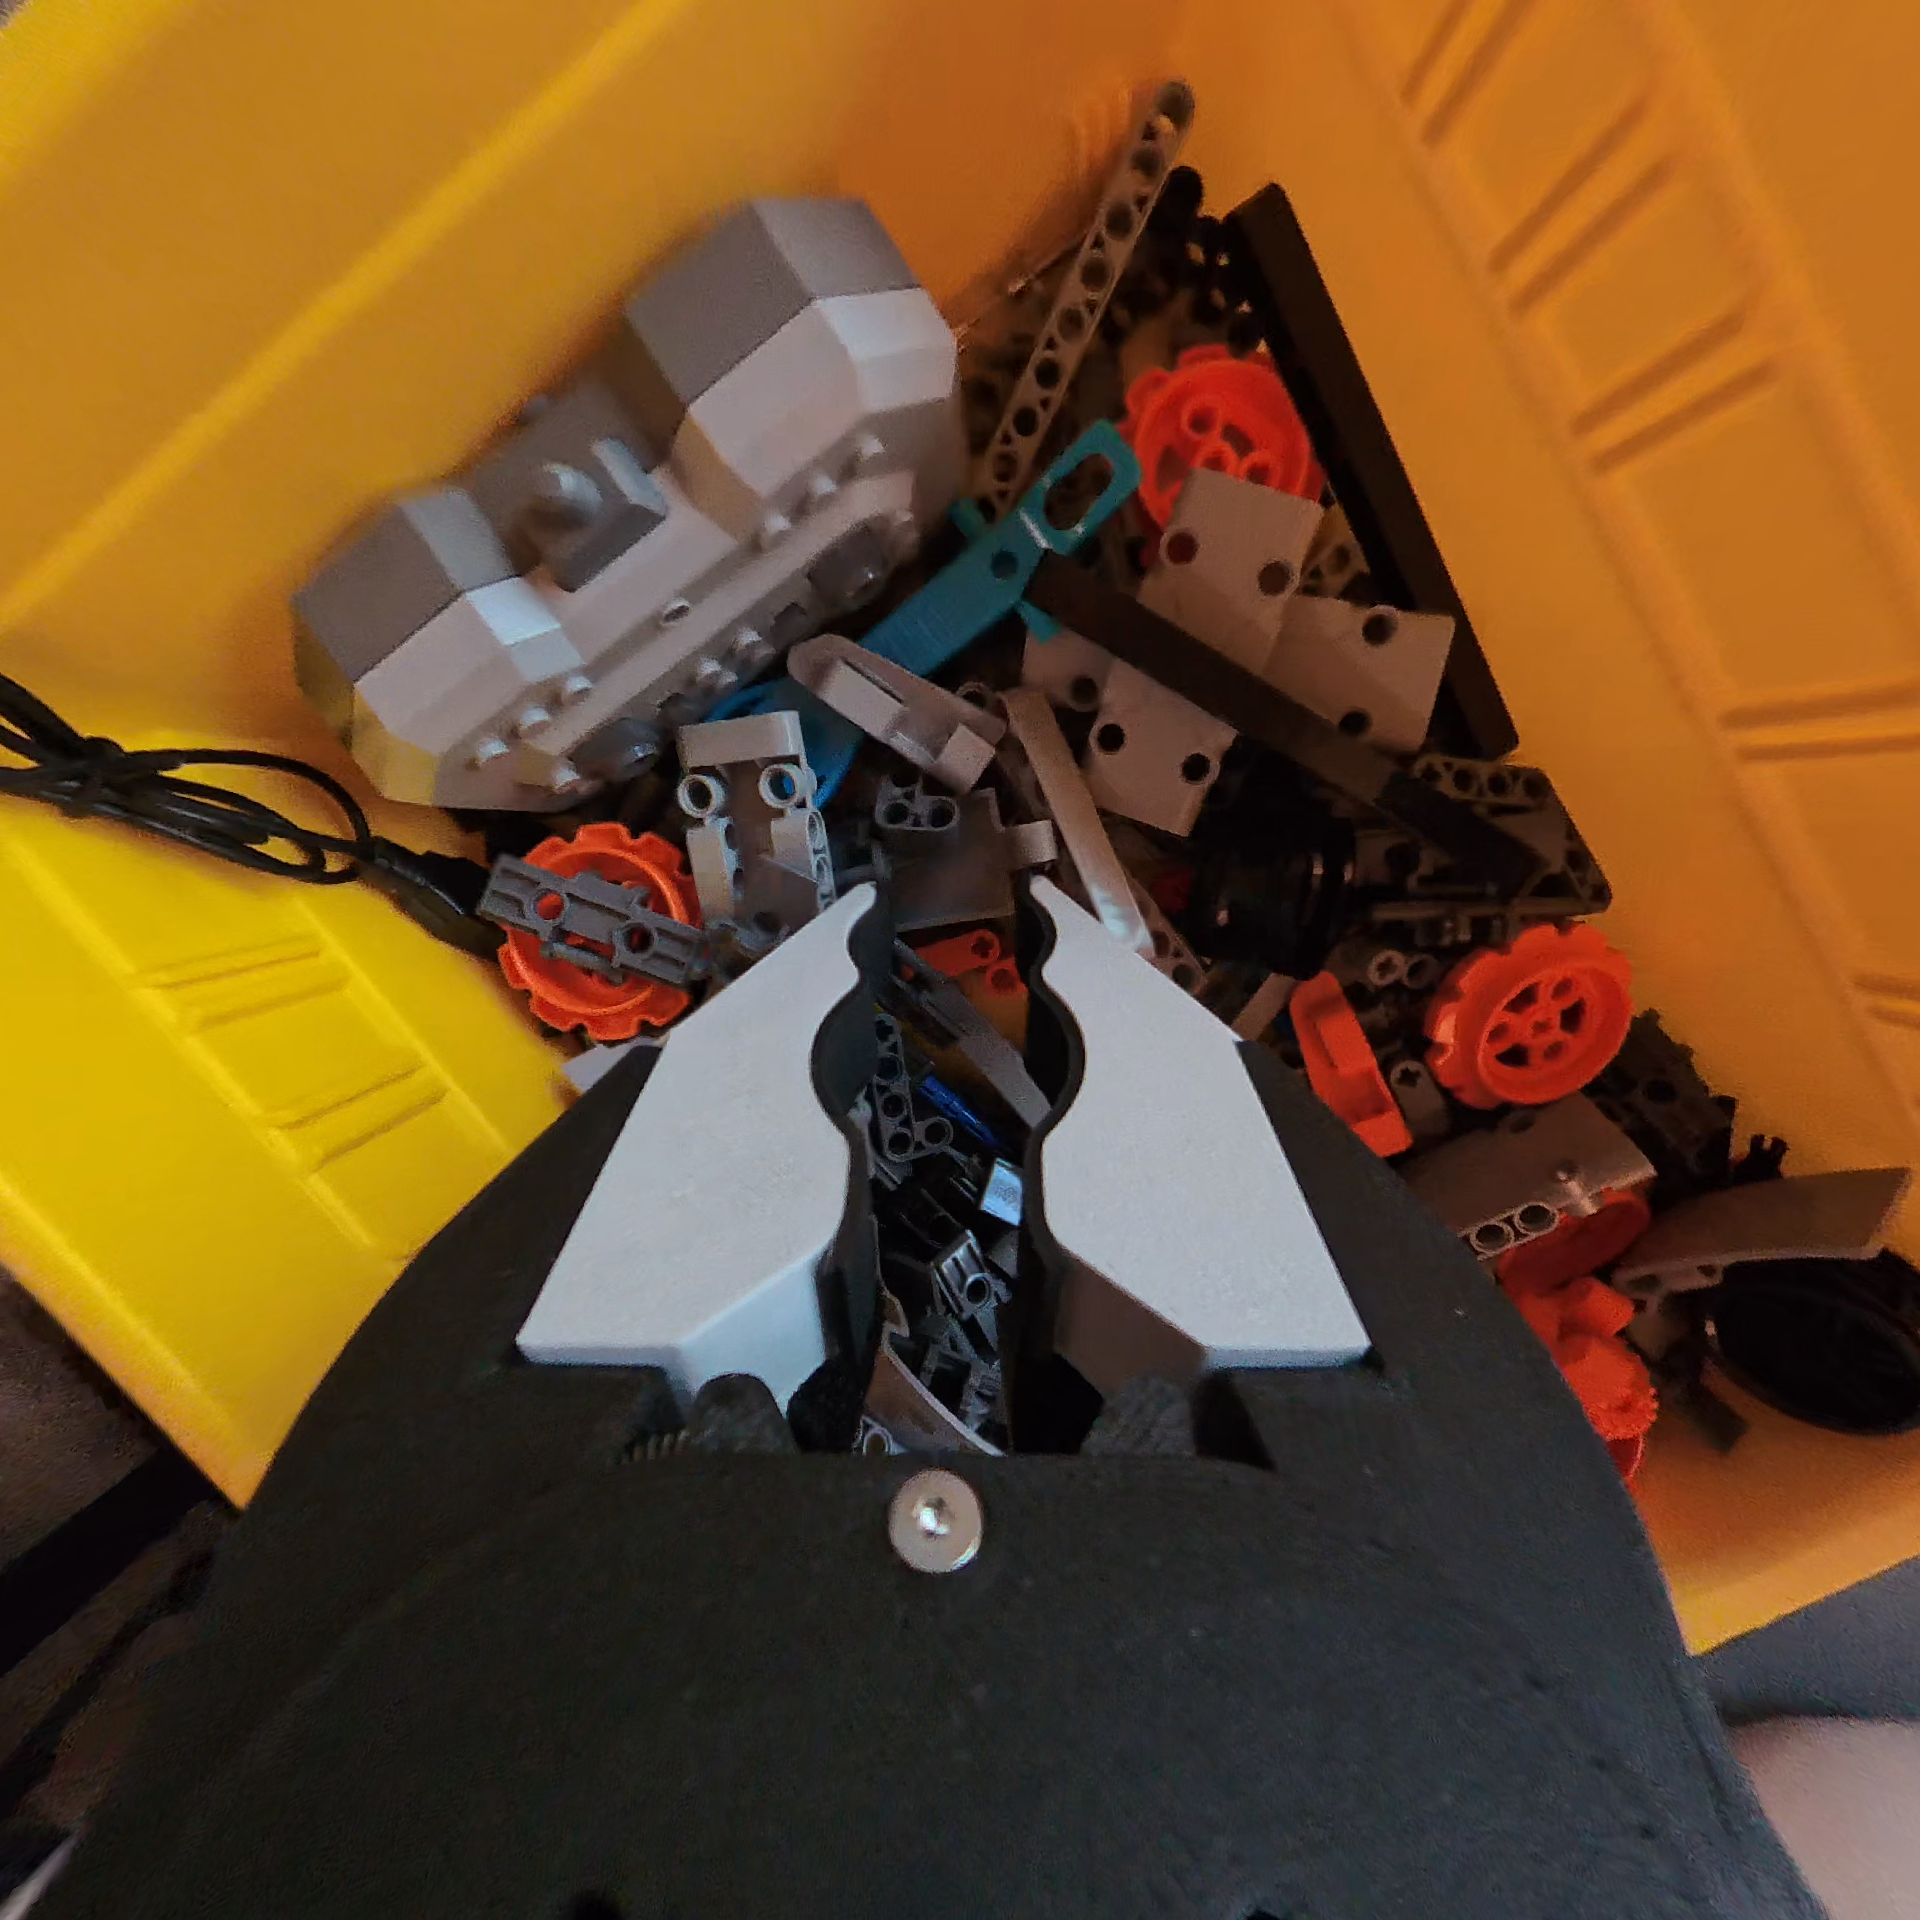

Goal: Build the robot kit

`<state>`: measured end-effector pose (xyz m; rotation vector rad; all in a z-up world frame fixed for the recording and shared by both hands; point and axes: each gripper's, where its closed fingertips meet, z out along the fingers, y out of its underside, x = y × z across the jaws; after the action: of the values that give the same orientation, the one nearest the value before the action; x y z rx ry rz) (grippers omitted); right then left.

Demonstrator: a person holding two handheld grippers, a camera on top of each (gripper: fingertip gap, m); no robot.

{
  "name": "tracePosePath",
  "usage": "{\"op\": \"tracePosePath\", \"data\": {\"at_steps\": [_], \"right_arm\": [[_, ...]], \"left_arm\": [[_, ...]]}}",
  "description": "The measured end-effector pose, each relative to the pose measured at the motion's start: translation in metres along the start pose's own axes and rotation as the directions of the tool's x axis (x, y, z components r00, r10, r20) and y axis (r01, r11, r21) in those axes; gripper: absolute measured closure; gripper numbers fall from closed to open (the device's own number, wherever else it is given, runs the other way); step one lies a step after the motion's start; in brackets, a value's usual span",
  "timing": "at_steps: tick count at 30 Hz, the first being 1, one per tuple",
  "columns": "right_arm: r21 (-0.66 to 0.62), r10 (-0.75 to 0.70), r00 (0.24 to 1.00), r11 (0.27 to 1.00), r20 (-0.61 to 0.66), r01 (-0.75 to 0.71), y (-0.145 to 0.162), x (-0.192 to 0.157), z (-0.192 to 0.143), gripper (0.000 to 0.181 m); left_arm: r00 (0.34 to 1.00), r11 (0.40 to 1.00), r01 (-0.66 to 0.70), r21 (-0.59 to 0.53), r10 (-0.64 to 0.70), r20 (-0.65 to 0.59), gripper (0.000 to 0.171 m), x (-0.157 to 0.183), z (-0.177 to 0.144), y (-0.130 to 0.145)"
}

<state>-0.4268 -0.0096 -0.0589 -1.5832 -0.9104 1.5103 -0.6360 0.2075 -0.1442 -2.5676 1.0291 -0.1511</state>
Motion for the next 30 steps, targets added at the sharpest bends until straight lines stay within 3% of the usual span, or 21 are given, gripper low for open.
{"op": "tracePosePath", "data": {"at_steps": [5,11,23,30], "right_arm": [[0.000,0.010,1.000,1.000,0.005,-0.010,0.000,0.000,0.000,0.153],[-0.001,0.018,1.000,1.000,0.010,-0.018,0.001,0.000,0.001,0.153],[-0.005,0.024,1.000,1.000,0.014,-0.024,0.001,-0.001,0.001,0.153],[-0.016,0.023,1.000,1.000,0.012,-0.023,0.003,0.000,0.002,0.153]], "left_arm": [[0.999,1.000,-0.006,0.021,0.005,0.037,0.151,-0.006,0.000,-0.005],[1.000,0.996,0.014,-0.087,-0.012,0.019,0.155,-0.002,0.001,0.016],[0.985,0.964,0.166,-0.207,-0.152,0.085,0.149,-0.001,0.003,0.021],[0.987,0.965,0.135,-0.224,-0.110,0.119,0.150,-0.004,0.008,0.020]]}}
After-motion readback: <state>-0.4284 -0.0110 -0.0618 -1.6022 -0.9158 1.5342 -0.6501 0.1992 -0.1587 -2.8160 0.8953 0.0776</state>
